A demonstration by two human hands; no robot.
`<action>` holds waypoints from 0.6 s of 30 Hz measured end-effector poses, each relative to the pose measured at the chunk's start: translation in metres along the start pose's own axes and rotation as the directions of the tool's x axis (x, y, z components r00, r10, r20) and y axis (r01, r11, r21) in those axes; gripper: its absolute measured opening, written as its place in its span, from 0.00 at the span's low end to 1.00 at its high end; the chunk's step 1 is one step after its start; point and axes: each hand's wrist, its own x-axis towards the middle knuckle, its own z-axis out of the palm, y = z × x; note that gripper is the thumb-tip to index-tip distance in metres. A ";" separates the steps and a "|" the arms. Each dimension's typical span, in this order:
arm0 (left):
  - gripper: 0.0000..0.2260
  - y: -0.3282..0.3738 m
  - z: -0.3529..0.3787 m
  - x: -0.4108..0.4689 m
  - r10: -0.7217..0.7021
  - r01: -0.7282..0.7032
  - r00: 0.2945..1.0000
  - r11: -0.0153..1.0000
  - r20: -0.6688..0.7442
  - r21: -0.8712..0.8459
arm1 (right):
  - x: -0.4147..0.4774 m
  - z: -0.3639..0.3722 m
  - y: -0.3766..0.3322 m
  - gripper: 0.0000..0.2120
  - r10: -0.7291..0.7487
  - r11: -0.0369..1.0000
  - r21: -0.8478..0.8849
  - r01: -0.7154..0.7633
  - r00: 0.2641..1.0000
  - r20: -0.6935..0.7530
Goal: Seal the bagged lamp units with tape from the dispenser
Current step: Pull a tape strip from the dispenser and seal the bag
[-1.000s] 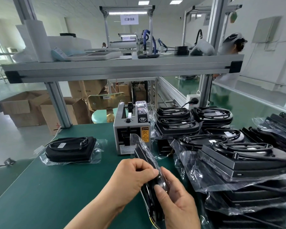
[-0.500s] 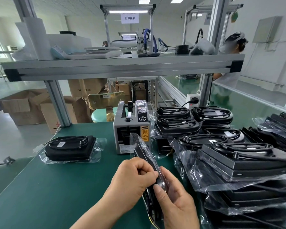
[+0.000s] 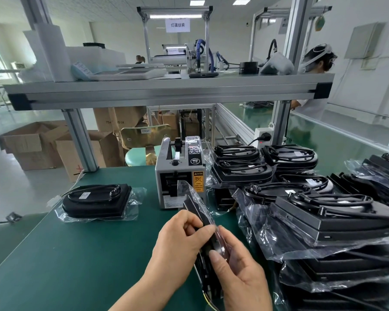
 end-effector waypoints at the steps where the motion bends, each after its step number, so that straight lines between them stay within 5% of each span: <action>1: 0.12 -0.001 0.000 -0.001 0.000 0.001 1.000 1.000 0.024 -0.028 | 0.000 -0.001 0.000 0.24 -0.004 1.000 -0.002 0.004 1.000 -0.007; 7: 0.15 -0.002 -0.008 0.000 -0.030 0.060 0.987 0.979 0.155 -0.195 | 0.001 -0.011 -0.015 0.22 0.065 0.998 -0.003 -0.065 0.996 0.062; 10: 0.14 -0.001 -0.009 0.002 -0.019 0.048 0.986 0.983 0.163 -0.178 | 0.010 -0.018 -0.037 0.21 0.055 0.977 -0.210 -0.031 0.992 0.112; 15: 0.20 0.002 -0.006 0.002 -0.036 0.057 0.986 0.990 0.162 -0.126 | 0.063 0.003 -0.076 0.34 0.027 0.881 -0.473 0.026 0.994 0.103; 18: 0.22 0.004 -0.005 0.002 -0.032 0.054 0.983 0.991 0.179 -0.120 | 0.095 0.027 -0.078 0.20 0.054 0.704 -0.705 0.083 0.984 0.170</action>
